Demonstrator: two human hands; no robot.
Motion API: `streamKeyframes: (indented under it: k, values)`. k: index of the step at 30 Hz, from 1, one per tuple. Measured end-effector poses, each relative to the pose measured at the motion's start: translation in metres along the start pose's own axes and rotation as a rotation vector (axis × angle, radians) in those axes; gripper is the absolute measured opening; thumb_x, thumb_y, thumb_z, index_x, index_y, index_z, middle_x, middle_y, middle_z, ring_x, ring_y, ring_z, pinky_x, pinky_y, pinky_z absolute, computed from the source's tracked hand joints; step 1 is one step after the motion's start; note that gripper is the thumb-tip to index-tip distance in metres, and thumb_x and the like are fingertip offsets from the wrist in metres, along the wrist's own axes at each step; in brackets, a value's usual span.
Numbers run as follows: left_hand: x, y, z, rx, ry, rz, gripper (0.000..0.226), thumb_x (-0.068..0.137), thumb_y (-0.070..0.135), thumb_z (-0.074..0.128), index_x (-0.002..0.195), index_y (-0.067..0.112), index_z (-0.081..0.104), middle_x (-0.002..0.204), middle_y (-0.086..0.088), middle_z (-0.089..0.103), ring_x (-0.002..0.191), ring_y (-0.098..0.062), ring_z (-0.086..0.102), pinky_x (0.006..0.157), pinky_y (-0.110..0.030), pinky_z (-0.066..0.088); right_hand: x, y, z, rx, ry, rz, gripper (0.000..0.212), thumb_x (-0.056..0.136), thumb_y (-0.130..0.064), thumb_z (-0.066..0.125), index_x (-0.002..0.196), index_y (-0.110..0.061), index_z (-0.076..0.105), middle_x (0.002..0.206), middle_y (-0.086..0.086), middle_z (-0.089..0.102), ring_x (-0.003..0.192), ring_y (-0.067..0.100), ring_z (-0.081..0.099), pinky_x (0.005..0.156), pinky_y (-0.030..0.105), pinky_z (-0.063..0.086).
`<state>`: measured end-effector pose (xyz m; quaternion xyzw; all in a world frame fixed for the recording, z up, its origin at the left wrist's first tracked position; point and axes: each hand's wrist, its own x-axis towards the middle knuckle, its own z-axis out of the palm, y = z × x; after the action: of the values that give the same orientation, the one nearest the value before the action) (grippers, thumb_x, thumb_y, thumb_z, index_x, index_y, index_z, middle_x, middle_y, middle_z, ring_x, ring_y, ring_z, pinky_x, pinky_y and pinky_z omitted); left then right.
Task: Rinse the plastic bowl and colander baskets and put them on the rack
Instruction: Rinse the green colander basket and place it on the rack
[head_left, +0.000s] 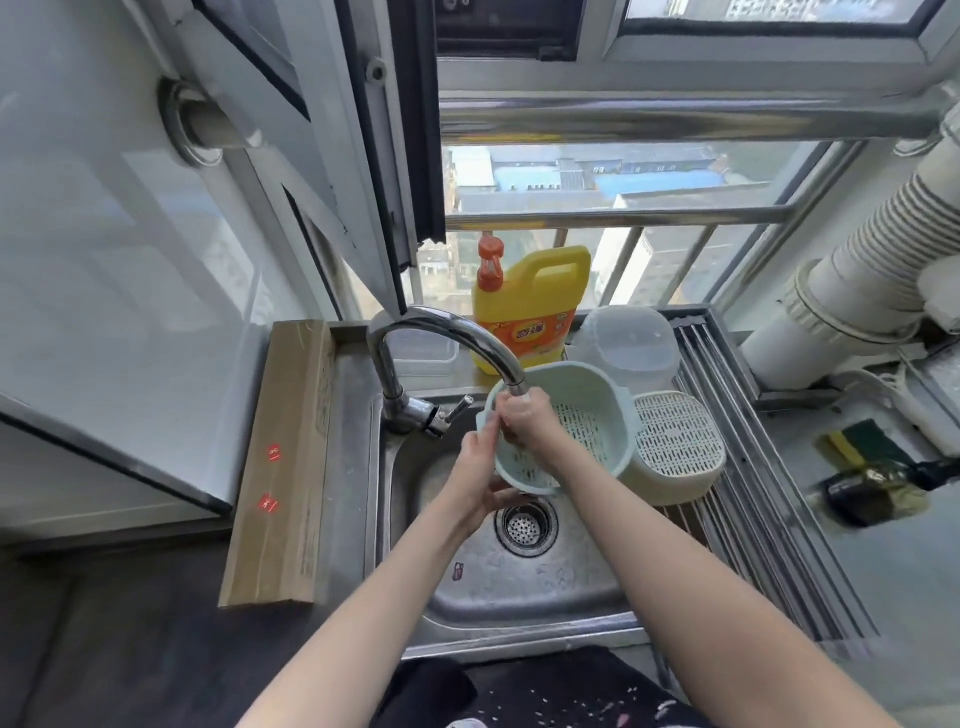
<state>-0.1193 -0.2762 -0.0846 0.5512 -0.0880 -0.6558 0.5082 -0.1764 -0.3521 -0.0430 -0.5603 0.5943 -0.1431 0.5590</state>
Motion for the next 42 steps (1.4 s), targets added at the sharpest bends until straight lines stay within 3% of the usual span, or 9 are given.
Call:
streamKeyframes:
  k: [6,8,12,16,23,29,33,37,42]
  values:
    - [0.004,-0.006,-0.008,-0.025,0.074,0.017,0.031,0.100,0.027,0.043,0.130,0.020,0.040,0.124,-0.018,0.059,0.105,-0.038,0.062,0.075,-0.058,0.055,-0.003,0.006,-0.025,-1.005,0.085,-0.573,0.023,0.093,-0.021,0.048,0.090,-0.018,0.071,0.099,0.005,0.064,0.101,0.025,0.053,0.090,0.034,0.035]
    - [0.004,-0.002,-0.007,-0.042,0.056,0.011,0.029,0.098,0.015,0.042,0.128,0.019,0.042,0.122,-0.018,0.059,0.107,-0.038,0.061,0.079,-0.061,0.053,0.002,0.015,-0.039,-1.008,0.192,-0.664,0.016,0.088,-0.014,0.056,0.097,-0.016,0.070,0.108,0.005,0.064,0.107,0.027,0.054,0.095,0.036,0.037]
    - [0.014,0.003,0.002,-0.177,0.062,-0.020,0.056,0.084,-0.014,0.033,0.134,0.008,0.038,0.132,-0.025,0.052,0.116,-0.044,0.053,0.081,-0.058,0.051,0.005,0.038,-0.061,-0.969,0.313,-0.766,0.051,0.068,0.011,0.064,0.114,-0.010,0.061,0.127,0.014,0.058,0.121,0.034,0.049,0.098,0.045,0.045]
    - [0.022,0.006,0.009,-0.251,0.099,-0.076,0.065,0.074,-0.024,0.025,0.131,0.004,0.039,0.136,-0.025,0.046,0.125,-0.045,0.043,0.095,-0.065,0.040,-0.011,0.048,-0.065,-0.876,0.579,-0.897,0.072,0.060,0.017,0.064,0.120,-0.020,0.051,0.109,0.013,0.058,0.099,0.024,0.038,0.075,0.039,0.046]
    - [-0.003,0.016,0.003,-0.075,0.167,-0.072,0.009,0.091,0.015,0.049,0.098,0.014,0.055,0.096,-0.013,0.065,0.078,-0.029,0.066,0.071,-0.047,0.058,-0.015,0.053,-0.071,-0.253,0.526,-0.425,0.047,0.089,-0.014,0.059,0.129,-0.013,0.034,0.109,0.013,0.047,0.085,0.022,0.052,0.058,0.023,0.043]
    - [-0.012,0.025,-0.009,0.141,0.205,0.088,0.056,0.075,0.053,0.063,0.114,0.013,0.059,0.109,-0.013,0.068,0.088,-0.033,0.071,0.061,-0.046,0.060,-0.011,0.071,-0.067,-0.176,0.425,-0.310,0.022,0.095,-0.025,0.053,0.108,-0.009,0.059,0.081,0.005,0.059,0.074,0.024,0.056,0.063,0.031,0.039]
    - [-0.021,0.032,-0.016,0.360,0.274,0.214,0.053,0.080,0.057,0.060,0.106,0.012,0.056,0.102,-0.011,0.067,0.081,-0.027,0.071,0.051,-0.033,0.057,-0.018,0.081,-0.062,-0.175,0.359,-0.291,0.012,0.097,-0.025,0.050,0.097,-0.015,0.055,0.075,-0.003,0.053,0.072,0.017,0.050,0.060,0.028,0.033]
    - [-0.028,0.030,-0.020,0.622,0.342,0.282,0.059,0.072,0.074,0.044,0.097,0.023,0.056,0.090,-0.005,0.066,0.078,-0.028,0.069,0.063,-0.048,0.059,-0.026,0.088,-0.061,-0.186,0.287,-0.210,0.030,0.088,-0.033,0.054,0.113,-0.015,0.054,0.083,0.002,0.058,0.074,0.017,0.056,0.056,0.025,0.038]
    - [-0.027,0.025,-0.023,0.581,0.250,0.040,0.050,0.085,0.062,0.040,0.103,0.017,0.054,0.093,-0.020,0.066,0.057,-0.031,0.070,0.054,-0.038,0.059,-0.027,0.090,-0.066,-0.039,0.225,-0.028,0.036,0.078,-0.024,0.060,0.112,-0.012,0.064,0.079,-0.003,0.057,0.070,0.009,0.053,0.057,0.024,0.041]
